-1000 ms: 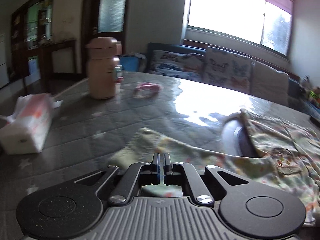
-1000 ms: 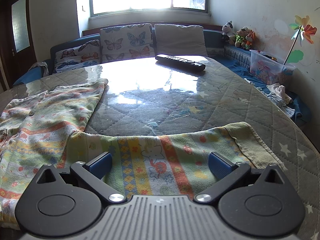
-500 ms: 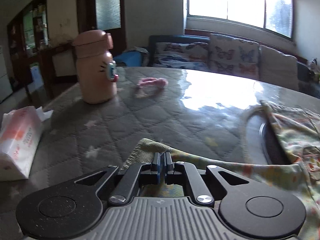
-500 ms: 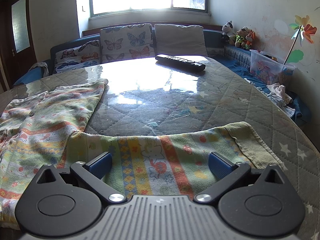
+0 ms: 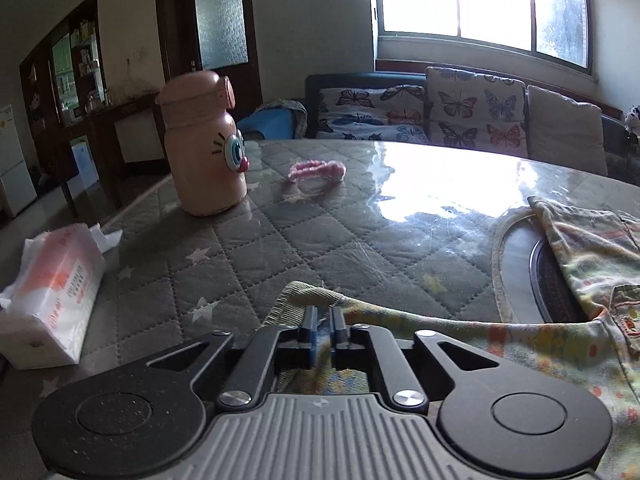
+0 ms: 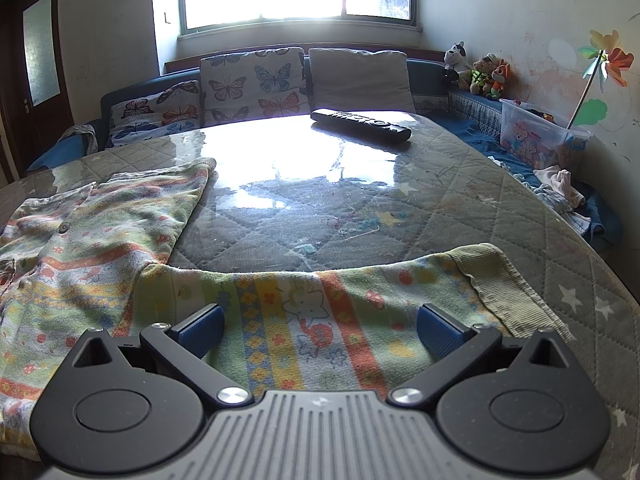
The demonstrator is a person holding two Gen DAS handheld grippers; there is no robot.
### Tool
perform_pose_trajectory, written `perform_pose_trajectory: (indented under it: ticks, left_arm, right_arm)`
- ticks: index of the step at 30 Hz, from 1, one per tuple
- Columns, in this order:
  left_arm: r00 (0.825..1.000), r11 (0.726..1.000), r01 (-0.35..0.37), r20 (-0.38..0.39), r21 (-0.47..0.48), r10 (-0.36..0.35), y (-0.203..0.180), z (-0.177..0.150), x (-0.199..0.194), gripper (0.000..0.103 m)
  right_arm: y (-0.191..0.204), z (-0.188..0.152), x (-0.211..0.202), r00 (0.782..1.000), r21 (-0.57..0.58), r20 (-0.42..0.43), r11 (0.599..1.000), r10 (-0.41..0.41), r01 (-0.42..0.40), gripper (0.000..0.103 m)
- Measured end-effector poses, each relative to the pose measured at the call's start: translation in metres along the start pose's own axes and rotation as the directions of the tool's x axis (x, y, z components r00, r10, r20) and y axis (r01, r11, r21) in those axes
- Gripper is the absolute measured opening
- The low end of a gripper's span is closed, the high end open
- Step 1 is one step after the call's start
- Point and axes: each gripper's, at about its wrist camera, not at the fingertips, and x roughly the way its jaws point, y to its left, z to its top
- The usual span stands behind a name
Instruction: Fold clothes
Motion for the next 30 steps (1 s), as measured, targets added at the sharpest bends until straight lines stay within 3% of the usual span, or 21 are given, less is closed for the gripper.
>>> perform_pose_trajectory:
  ticks: [1,5,10,13,20,30]
  left_arm:
    - [1.000,1.000,0.015,0.010,0.004,-0.015,-0.003,0.000,-0.006,0.030]
    - [0.991,0.991,0.128,0.032,0.049,-0.129,-0.030,-0.001,-0.031,0.034]
    - [0.954,0.946,0.294,0.012,0.136,-0.299,-0.080,-0.011,-0.055,0.051]
    - [0.940,0.921,0.335,0.000,0.200,-0.342,-0.108,-0.021,-0.062,0.054]
    - [0.937,0.906,0.348,-0.060,0.242,-0.344,-0.121,-0.042,-0.057,0.054]
    - [0.954,0.931,0.298,-0.048,0.211,-0.294,-0.083,-0.056,-0.066,0.063]
  right_arm:
    - [0.000,0.000,0.000,1.000,0.000,0.000,1.000,0.000,0.000,0.103]
    - [0.000,0.000,0.000,1.000,0.000,0.000,1.000,0.000,0.000,0.103]
    - [0.000,0.000,0.000,1.000,0.000,0.000,1.000,0.001,-0.001,0.103]
    - [0.000,0.000,0.000,1.000,0.000,0.000,1.000,0.001,-0.001,0.103]
    - [0.000,0.000,0.000,1.000,-0.001,0.000,1.000,0.001,-0.001,0.103]
    - [0.000,0.000,0.001,1.000,-0.004,-0.003,1.000,-0.001,0.001,0.103]
